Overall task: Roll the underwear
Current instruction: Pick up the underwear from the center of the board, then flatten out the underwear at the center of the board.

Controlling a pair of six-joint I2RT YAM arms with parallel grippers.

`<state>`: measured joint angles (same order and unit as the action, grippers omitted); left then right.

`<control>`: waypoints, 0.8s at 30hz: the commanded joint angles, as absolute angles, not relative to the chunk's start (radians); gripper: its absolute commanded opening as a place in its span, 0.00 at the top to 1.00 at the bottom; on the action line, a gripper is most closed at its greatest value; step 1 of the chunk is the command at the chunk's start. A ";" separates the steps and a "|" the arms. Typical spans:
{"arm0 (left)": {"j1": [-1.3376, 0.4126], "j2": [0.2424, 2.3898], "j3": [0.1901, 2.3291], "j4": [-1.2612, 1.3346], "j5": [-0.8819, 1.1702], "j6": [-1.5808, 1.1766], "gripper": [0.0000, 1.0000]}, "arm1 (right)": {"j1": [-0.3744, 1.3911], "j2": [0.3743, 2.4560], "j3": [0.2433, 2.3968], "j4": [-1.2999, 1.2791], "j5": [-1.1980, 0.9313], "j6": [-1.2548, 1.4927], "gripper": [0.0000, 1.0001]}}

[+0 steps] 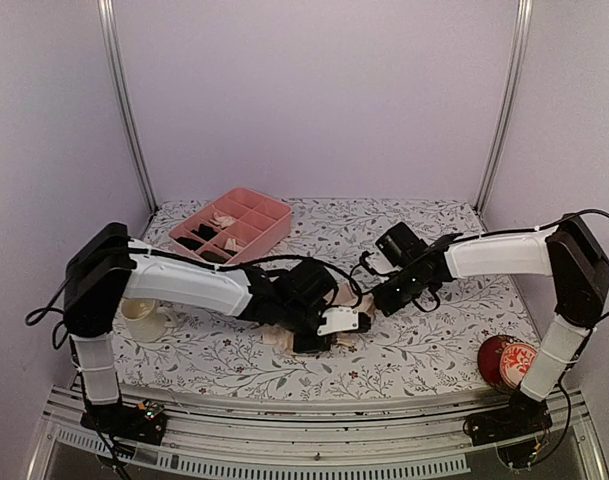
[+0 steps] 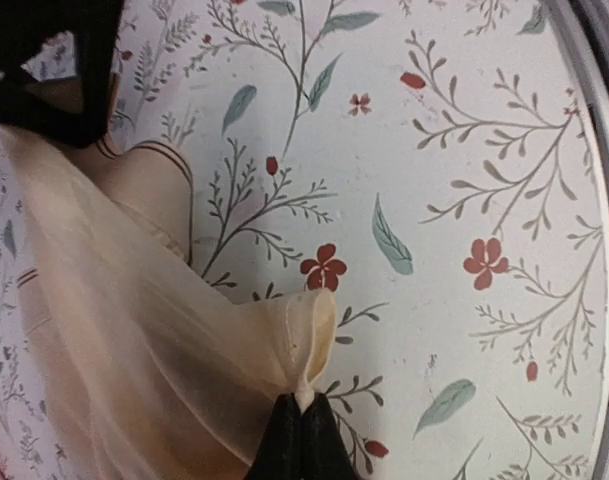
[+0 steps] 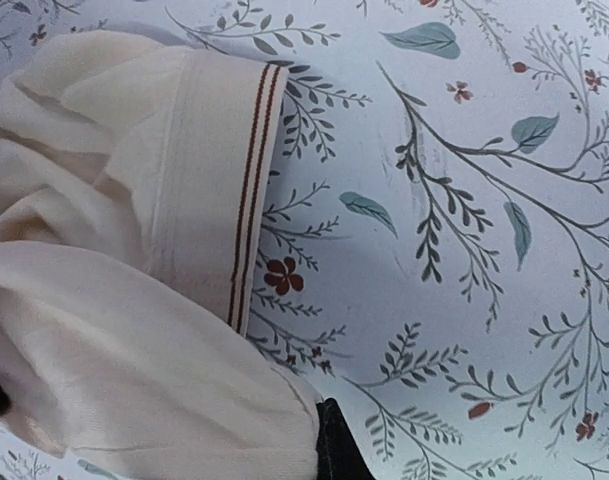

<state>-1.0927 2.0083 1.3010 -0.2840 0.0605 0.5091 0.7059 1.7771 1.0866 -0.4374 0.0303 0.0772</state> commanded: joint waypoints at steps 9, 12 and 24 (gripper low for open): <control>-0.957 1.440 1.074 -0.211 0.337 0.648 1.00 | 0.856 1.329 1.031 -0.593 0.029 0.030 0.97; -0.949 1.332 1.062 -0.227 0.401 0.677 1.00 | 0.974 1.300 1.076 -0.669 0.088 0.023 0.97; -0.948 1.014 1.044 -0.328 0.585 0.783 1.00 | 1.332 1.299 1.405 -0.938 0.437 0.080 0.97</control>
<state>-0.9550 1.0771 1.0576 -0.2829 0.5110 0.7444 1.2728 1.3220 1.3277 -0.8425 0.2825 0.0544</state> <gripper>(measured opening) 0.012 0.031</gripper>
